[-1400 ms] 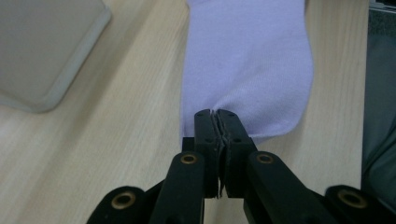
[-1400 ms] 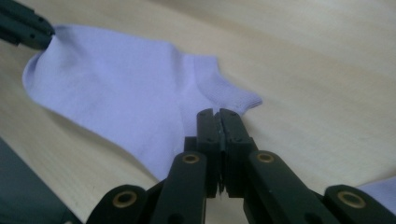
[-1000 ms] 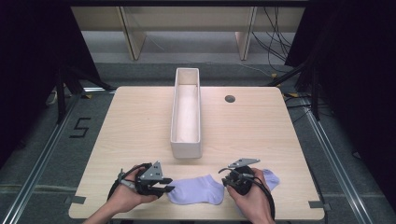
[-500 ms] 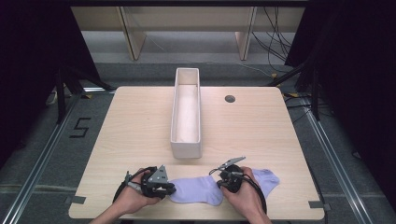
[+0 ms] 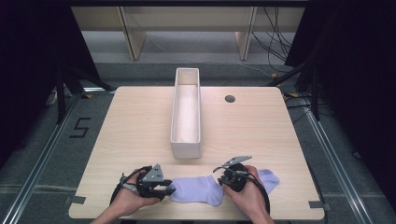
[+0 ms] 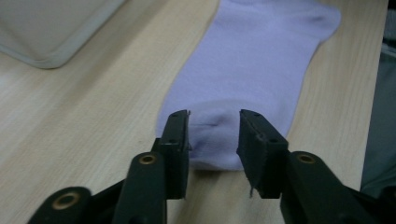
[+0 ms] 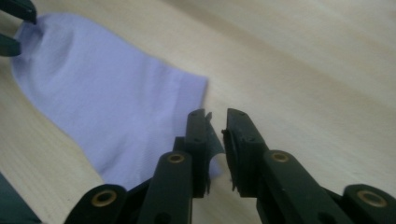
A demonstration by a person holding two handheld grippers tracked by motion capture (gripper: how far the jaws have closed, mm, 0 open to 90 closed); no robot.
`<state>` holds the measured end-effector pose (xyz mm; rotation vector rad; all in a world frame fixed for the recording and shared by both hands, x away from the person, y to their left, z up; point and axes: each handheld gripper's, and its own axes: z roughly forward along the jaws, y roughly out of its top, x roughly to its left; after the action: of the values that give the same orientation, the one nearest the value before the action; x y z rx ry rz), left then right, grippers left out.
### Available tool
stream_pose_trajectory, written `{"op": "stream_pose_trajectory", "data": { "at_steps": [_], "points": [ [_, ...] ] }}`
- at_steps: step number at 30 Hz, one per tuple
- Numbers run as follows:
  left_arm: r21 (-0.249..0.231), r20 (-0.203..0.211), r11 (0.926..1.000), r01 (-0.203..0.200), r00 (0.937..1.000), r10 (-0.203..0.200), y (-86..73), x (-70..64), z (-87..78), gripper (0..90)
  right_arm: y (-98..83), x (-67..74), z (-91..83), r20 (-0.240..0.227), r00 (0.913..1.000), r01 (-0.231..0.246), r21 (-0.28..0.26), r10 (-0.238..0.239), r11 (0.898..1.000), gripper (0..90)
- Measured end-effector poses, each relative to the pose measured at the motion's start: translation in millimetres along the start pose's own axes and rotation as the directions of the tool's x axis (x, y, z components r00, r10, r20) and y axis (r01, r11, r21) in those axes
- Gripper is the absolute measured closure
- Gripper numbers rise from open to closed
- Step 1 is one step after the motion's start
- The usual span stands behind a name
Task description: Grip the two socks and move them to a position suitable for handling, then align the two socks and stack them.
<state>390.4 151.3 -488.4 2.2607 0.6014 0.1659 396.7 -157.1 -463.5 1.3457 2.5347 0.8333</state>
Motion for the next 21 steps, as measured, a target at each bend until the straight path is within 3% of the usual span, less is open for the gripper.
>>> {"op": "stream_pose_trajectory", "data": {
  "at_steps": [2, 3, 8, 9, 12, 18, 19, 21],
  "points": [
    [-0.018, -0.017, 0.9996, 0.020, 0.9996, -0.020, -1.0, 2.4, -4.0, 55.7, -0.1, -5.9, -5.5, 0.016, 0.9996, -0.024, -0.022, 0.024, 0.999, 77.1],
    [-0.050, -0.021, 0.9964, 0.068, 0.9974, -0.069, -2.0, 2.9, -6.8, 50.6, -1.2, -12.6, -10.4, 0.031, 0.9985, -0.045, -0.026, 0.046, 0.999, 75.6],
    [-0.092, -0.055, 0.9934, 0.068, 0.9958, -0.074, -1.8, 1.8, -13.1, 46.5, -5.7, -19.4, -18.0, 0.044, 0.9939, -0.098, -0.057, 0.101, 0.994, 74.6],
    [-0.114, -0.053, 0.9898, 0.086, 0.9943, -0.092, -1.6, 0.4, -13.2, 46.1, -8.6, -21.3, -21.5, 0.048, 0.9914, -0.118, -0.071, 0.122, 0.990, 74.6],
    [-0.122, -0.063, 0.9886, 0.089, 0.9933, -0.097, -0.9, -1.0, -15.6, 45.8, -11.4, -23.9, -23.9, 0.059, 0.9906, -0.119, -0.082, 0.124, 0.990, 74.6],
    [-0.138, -0.038, 0.9871, 0.081, 0.9955, -0.087, 6.3, -12.9, -15.7, 49.5, -16.2, -33.7, -28.7, 0.069, 0.9893, -0.123, -0.078, 0.128, 0.989, 73.4],
    [-0.147, -0.016, 0.9857, 0.082, 0.9963, -0.085, 10.6, -17.6, -12.6, 49.6, -16.5, -38.6, -29.6, 0.097, 0.9874, -0.117, -0.080, 0.125, 0.990, 72.4],
    [-0.138, -0.011, 0.9879, 0.070, 0.9973, -0.072, 12.7, -18.1, -11.5, 49.5, -15.8, -43.8, -29.8, 0.083, 0.9867, -0.134, -0.069, 0.139, 0.989, 71.8]
  ]
}}
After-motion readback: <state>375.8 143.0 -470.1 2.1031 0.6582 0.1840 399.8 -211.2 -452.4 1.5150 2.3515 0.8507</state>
